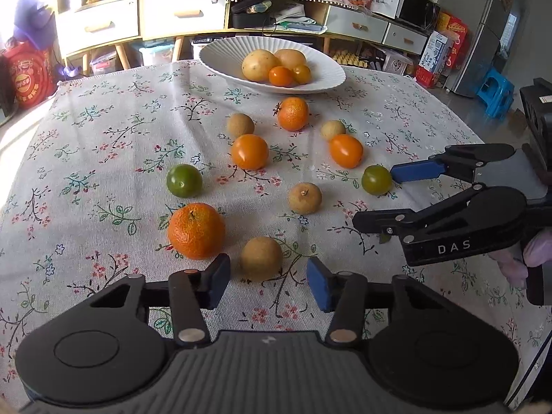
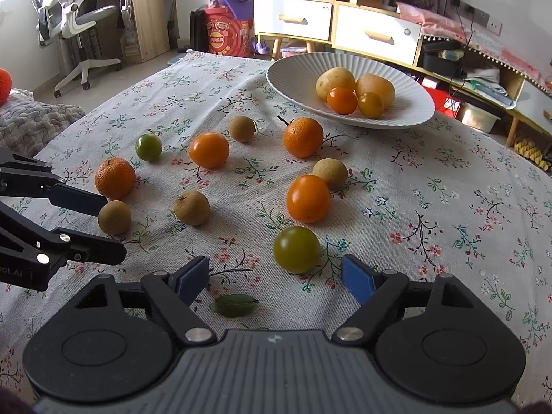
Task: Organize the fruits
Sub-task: 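Move the right tool to the green tomato while the left tool approaches a small brown fruit, then close the right tool on the green tomato while the left tool grasps the small brown fruit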
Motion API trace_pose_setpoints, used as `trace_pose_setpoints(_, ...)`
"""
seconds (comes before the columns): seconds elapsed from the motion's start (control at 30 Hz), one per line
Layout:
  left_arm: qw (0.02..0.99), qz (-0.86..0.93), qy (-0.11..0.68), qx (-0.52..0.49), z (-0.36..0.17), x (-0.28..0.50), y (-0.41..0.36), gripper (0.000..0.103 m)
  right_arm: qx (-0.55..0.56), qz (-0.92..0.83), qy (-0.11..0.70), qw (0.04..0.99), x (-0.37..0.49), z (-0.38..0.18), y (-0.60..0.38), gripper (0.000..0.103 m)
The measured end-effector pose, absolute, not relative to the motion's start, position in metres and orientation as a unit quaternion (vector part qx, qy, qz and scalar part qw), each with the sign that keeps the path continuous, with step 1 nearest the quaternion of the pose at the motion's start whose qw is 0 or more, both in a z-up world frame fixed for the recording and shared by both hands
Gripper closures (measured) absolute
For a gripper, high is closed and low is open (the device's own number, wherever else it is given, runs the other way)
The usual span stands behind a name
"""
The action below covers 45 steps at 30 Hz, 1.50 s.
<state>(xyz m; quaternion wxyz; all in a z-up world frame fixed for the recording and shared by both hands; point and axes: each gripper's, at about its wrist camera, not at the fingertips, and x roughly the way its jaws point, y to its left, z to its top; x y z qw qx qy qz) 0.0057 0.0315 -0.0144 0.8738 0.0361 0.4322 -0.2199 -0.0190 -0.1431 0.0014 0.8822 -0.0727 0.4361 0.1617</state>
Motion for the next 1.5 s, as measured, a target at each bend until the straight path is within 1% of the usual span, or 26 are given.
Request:
trace_pose_setpoints(0.17, 0.873, -0.223, 0.431, 0.04, -0.015, 0.005, 0.029, 0.066, -0.074, 0.157, 0.431, 0.886, -0.016, 0.002, -0.144, 0.036)
trace_pose_setpoints(0.33, 0.876, -0.221, 0.424, 0.054, -0.016, 0.004, 0.026, 0.069, -0.081, 0.154, 0.425, 0.888, -0.015, 0.002, -0.142, 0.046)
trace_pose_setpoints(0.4, 0.877, -0.22, 0.422, 0.055, -0.016, 0.005, 0.026, 0.071, -0.082, 0.158, 0.423, 0.888, -0.014, 0.003, -0.142, 0.053)
trace_pose_setpoints(0.5, 0.878, -0.219, 0.422, 0.053, -0.016, 0.005, 0.028, 0.073, -0.084, 0.163, 0.423, 0.887, -0.014, 0.003, -0.14, 0.059)
trace_pose_setpoints(0.63, 0.879, -0.218, 0.421, 0.052, -0.016, 0.006, 0.028, 0.079, -0.085, 0.168, 0.425, 0.885, -0.014, 0.003, -0.138, 0.066)
trace_pose_setpoints(0.8, 0.879, -0.219, 0.42, 0.053, -0.015, 0.006, 0.027, 0.08, -0.087, 0.168, 0.424, 0.885, -0.014, 0.003, -0.136, 0.078)
trace_pose_setpoints(1.2, 0.881, -0.229, 0.41, 0.058, -0.009, 0.003, 0.023, 0.081, -0.095, 0.171, 0.422, 0.885, -0.015, 0.008, -0.132, 0.078)
trace_pose_setpoints(1.5, 0.882, -0.233, 0.407, 0.043, -0.003, 0.004, 0.024, 0.081, -0.074, 0.166, 0.423, 0.888, -0.012, 0.017, -0.135, 0.078)
